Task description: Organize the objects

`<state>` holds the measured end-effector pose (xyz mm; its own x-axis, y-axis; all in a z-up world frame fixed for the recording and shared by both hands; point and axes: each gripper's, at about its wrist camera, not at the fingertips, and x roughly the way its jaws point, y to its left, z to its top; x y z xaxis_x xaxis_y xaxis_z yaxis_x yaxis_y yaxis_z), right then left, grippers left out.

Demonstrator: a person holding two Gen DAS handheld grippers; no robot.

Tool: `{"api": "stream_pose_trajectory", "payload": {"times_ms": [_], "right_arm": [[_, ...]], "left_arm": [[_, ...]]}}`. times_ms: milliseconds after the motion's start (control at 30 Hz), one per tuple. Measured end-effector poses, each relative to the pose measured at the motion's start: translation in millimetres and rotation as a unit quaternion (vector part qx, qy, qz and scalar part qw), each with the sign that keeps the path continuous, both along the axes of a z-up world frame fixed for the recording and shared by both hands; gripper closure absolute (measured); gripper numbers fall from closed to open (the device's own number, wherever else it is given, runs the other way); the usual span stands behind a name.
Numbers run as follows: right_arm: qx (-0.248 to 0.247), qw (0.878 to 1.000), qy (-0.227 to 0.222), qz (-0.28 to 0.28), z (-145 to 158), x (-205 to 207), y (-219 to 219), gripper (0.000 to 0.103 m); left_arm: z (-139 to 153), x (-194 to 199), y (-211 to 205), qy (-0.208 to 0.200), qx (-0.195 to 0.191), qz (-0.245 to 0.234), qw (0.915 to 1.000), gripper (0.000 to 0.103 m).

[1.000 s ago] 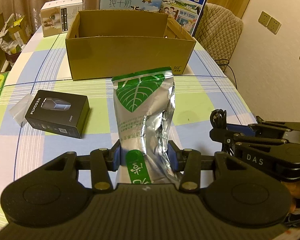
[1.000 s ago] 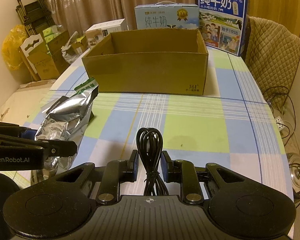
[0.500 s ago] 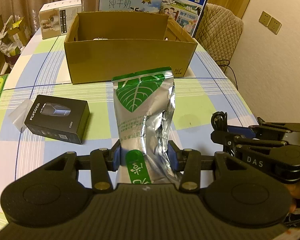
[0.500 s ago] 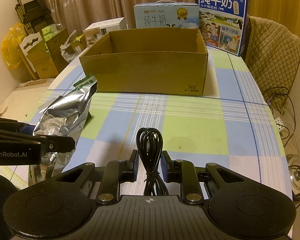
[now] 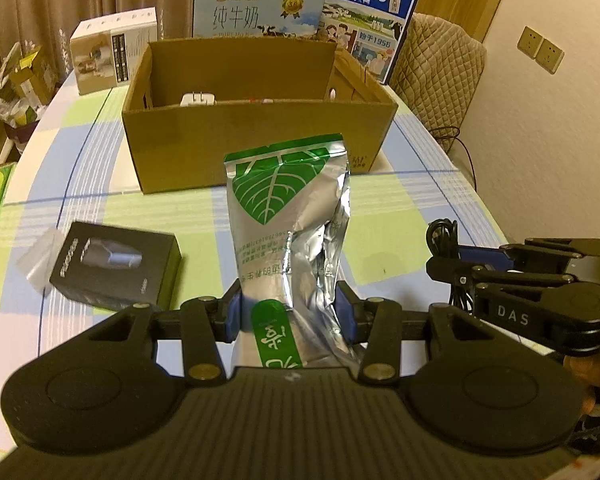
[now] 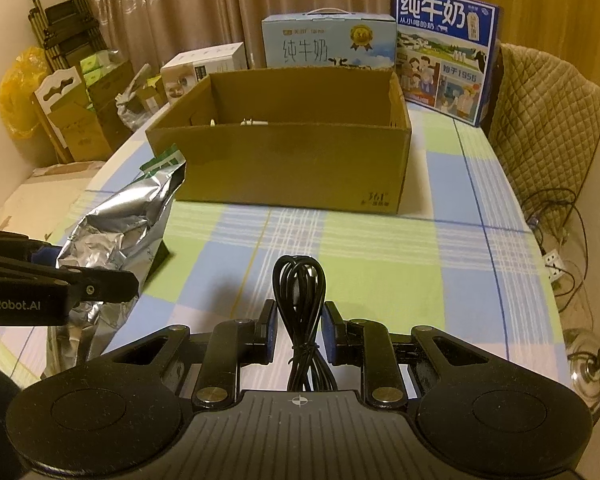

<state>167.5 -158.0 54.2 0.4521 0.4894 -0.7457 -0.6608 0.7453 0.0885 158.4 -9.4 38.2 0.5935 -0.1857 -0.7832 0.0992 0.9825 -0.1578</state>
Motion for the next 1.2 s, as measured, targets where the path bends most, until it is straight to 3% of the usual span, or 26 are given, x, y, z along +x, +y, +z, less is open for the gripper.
{"api": "stream_pose_trajectory", "payload": {"times_ms": [533, 967, 1200], "right_arm": [[0.008, 0.999, -0.031, 0.02, 46, 75, 44, 0.084], [-0.002, 0.999, -0.049, 0.015, 60, 147, 76, 0.084], [-0.007, 0.998, -0.055, 0.005, 62, 185, 93, 0.084]], "left_arm": [[48, 89, 30, -0.026, 0.006, -0.003, 0.9996, 0.062], [67, 180, 48, -0.023, 0.011, 0.0, 0.9997, 0.062], [67, 226, 54, -0.022, 0.038, 0.007, 0.999, 0.062]]}}
